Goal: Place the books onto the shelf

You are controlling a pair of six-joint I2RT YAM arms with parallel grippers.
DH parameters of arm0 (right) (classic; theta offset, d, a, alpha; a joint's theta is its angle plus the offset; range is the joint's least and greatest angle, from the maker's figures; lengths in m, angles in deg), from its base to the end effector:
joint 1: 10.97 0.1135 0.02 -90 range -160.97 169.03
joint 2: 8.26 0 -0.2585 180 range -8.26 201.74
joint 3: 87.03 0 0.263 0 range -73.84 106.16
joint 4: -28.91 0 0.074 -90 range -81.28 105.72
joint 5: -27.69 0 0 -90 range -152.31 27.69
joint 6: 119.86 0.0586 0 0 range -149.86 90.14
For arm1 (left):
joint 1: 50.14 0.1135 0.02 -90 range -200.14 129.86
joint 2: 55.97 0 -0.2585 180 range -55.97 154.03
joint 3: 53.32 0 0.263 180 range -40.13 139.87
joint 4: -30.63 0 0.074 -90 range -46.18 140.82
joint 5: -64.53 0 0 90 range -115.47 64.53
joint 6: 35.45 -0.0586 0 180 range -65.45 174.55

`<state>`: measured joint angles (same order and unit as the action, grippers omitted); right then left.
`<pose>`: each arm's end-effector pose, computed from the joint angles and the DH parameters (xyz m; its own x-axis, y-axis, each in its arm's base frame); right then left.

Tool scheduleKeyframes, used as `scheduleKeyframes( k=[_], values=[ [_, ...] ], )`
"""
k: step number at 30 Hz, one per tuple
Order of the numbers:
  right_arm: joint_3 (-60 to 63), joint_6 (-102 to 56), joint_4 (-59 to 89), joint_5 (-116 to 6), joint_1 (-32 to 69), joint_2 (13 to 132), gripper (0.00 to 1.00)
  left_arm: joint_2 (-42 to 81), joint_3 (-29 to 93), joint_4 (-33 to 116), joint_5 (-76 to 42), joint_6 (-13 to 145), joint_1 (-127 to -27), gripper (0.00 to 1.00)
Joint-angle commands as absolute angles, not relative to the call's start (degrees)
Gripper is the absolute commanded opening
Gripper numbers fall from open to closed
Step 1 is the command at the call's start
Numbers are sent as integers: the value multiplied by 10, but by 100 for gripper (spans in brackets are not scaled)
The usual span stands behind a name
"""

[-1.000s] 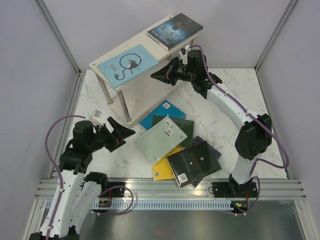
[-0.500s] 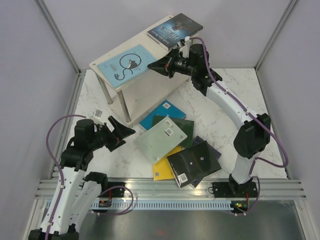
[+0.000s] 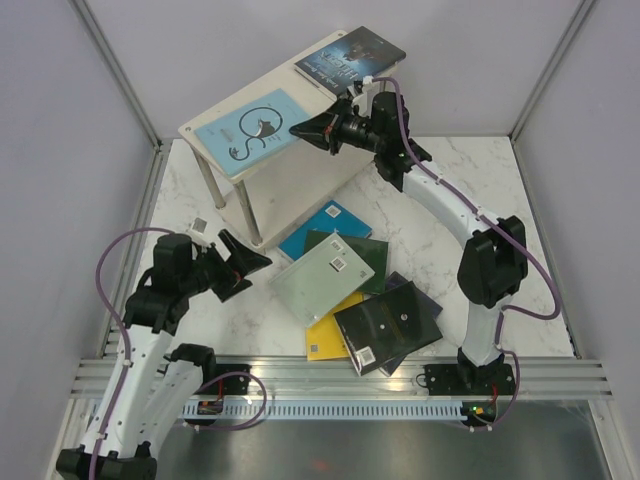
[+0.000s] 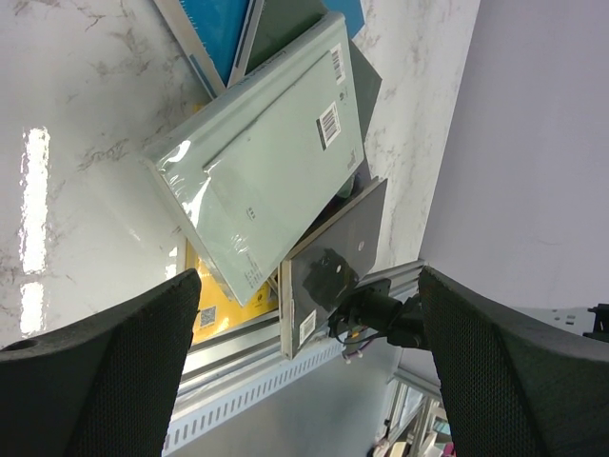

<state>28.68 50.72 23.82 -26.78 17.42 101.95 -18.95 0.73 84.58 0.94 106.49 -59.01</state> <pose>0.4173 0.2643 0.3822 -0.8850 0.4343 -0.1678 -0.1532 0.0686 0.9858 0.1602 -0.0514 0.2702 -0.7513 -0.5965 -0.2825 -0.1656 0.5847 -0.7942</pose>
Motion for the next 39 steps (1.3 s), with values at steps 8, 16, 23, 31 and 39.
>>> scheduleKeyframes(
  k=[8,16,23,31,39],
  values=[
    [266,623,483,-266,179,1075,0,-160,42,830,-1,1034,-593,98],
    [260,641,537,-285,185,1086,1,-138,57,830,1,1026,-593,98],
    [251,648,576,-322,197,1085,1,-126,65,829,2,1020,-593,98],
    [196,635,613,-373,220,1064,1,-130,64,829,-2,1019,-593,98],
    [184,610,612,-405,237,1064,3,-133,60,830,5,1018,-593,98]
  ],
)
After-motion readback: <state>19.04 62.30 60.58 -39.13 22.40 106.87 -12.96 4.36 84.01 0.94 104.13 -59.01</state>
